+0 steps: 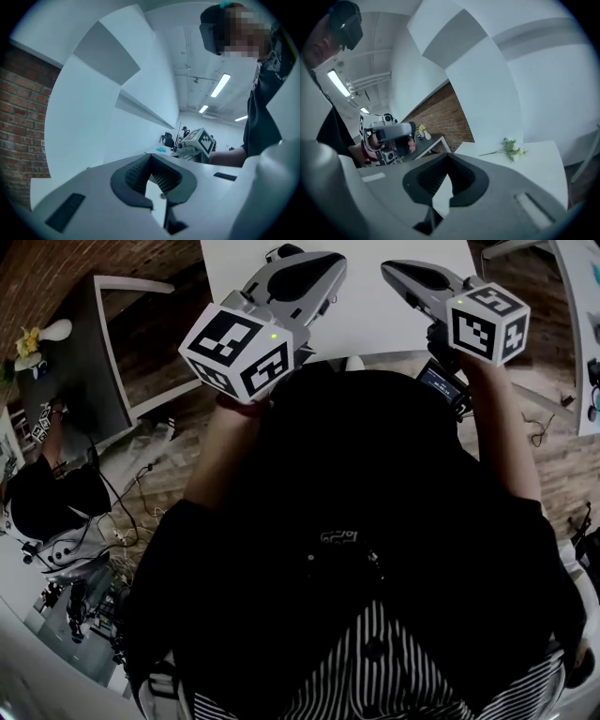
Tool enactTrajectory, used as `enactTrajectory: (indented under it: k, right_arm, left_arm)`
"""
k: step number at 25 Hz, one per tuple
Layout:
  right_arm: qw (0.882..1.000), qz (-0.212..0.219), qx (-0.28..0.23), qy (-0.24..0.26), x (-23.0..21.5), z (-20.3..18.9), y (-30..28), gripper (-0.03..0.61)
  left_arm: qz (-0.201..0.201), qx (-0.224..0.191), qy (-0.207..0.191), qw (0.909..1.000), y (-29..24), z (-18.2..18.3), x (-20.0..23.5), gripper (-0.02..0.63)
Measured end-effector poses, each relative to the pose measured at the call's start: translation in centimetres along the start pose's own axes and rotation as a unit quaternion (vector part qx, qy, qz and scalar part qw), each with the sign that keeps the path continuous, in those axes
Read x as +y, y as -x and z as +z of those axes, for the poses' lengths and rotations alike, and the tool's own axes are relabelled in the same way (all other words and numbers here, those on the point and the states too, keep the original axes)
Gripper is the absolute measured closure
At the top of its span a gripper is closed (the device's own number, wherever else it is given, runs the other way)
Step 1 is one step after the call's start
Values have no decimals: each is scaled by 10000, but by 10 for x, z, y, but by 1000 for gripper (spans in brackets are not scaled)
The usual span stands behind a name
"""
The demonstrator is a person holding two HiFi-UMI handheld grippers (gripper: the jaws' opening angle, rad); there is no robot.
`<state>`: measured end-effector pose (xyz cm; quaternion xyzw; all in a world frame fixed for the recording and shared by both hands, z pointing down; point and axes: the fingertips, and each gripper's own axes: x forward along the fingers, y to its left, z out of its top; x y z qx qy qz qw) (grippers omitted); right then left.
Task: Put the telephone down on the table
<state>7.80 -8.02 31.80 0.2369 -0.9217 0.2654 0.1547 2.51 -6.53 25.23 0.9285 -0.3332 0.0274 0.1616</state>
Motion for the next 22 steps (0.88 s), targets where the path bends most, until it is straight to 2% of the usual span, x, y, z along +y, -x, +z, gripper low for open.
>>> enactTrajectory:
  k: [2,5,13,22]
  right_arm:
    - [9997,1,-167,182,15,19,3,577]
    - [9987,-4,-278,431,32,33,-2,577]
    - [9976,7,-481,502,26,27,10,577]
    - [9972,-2,-508,553,31,59,39,577]
  left_arm:
    - [23,40,-185,9998,1,6,2,606]
    - [37,22,-205,9998,6,7,9,606]
    - [24,13,-307,9995,-6,-3,-7,606]
    - [65,-88,-262,9996,-14,37,-23,606]
